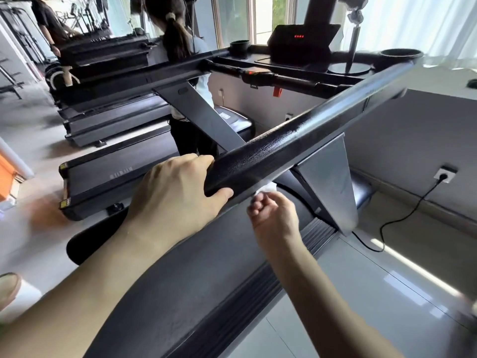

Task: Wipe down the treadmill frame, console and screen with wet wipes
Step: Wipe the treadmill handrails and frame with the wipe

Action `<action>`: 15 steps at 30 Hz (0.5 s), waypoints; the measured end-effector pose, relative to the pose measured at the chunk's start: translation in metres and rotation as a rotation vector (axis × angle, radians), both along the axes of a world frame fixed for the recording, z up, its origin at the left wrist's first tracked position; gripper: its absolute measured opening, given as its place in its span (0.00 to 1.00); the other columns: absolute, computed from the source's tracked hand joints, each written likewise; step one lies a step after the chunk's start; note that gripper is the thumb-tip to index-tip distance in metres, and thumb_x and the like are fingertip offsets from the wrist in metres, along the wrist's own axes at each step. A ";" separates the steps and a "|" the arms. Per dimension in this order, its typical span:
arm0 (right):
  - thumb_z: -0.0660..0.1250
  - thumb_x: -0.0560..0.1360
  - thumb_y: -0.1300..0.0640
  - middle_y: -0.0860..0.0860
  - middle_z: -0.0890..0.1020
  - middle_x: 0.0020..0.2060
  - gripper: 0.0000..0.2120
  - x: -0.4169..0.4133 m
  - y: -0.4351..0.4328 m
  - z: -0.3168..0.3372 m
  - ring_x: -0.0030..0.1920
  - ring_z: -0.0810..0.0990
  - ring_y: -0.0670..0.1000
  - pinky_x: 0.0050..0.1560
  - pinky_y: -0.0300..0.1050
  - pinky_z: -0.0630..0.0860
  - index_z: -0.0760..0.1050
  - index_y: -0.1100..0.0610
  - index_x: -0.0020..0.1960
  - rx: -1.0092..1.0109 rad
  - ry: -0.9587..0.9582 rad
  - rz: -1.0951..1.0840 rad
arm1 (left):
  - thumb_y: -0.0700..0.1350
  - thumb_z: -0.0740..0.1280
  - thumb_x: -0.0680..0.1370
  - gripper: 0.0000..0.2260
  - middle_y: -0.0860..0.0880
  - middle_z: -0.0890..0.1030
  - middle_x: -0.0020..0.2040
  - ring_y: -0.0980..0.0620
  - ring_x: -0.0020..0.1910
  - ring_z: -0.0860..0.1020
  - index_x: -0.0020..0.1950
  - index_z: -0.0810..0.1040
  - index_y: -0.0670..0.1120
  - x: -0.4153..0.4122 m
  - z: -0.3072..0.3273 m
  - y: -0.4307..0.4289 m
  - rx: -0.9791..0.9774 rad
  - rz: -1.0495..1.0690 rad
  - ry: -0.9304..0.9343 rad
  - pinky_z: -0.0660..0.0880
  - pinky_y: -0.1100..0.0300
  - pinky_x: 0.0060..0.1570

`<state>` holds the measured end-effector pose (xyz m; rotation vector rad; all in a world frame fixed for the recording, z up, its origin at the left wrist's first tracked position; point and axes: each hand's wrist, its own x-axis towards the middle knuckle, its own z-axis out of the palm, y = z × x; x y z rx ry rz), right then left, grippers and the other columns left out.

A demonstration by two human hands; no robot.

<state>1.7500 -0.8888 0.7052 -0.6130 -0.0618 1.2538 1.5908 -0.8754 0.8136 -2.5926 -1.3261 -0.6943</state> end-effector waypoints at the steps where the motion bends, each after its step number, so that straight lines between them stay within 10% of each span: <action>1: 0.55 0.77 0.65 0.53 0.72 0.28 0.10 0.003 0.002 0.001 0.25 0.69 0.48 0.28 0.39 0.67 0.70 0.60 0.39 0.003 0.049 -0.011 | 0.66 0.67 0.74 0.18 0.54 0.79 0.43 0.46 0.45 0.79 0.51 0.78 0.53 0.000 0.000 0.000 0.003 0.004 0.001 0.76 0.52 0.43; 8: 0.57 0.74 0.63 0.54 0.69 0.28 0.12 -0.047 -0.038 0.004 0.24 0.64 0.48 0.25 0.38 0.64 0.75 0.61 0.35 0.101 -0.086 0.405 | 0.66 0.68 0.73 0.19 0.54 0.80 0.44 0.46 0.46 0.81 0.53 0.79 0.53 0.001 0.001 0.000 -0.006 0.011 -0.003 0.77 0.51 0.44; 15: 0.59 0.78 0.71 0.55 0.76 0.28 0.06 0.025 -0.001 0.013 0.25 0.71 0.47 0.25 0.37 0.68 0.72 0.62 0.47 0.046 -0.331 -0.173 | 0.65 0.69 0.73 0.19 0.55 0.81 0.46 0.47 0.48 0.80 0.56 0.80 0.54 0.002 0.000 -0.001 -0.022 0.036 -0.007 0.77 0.52 0.46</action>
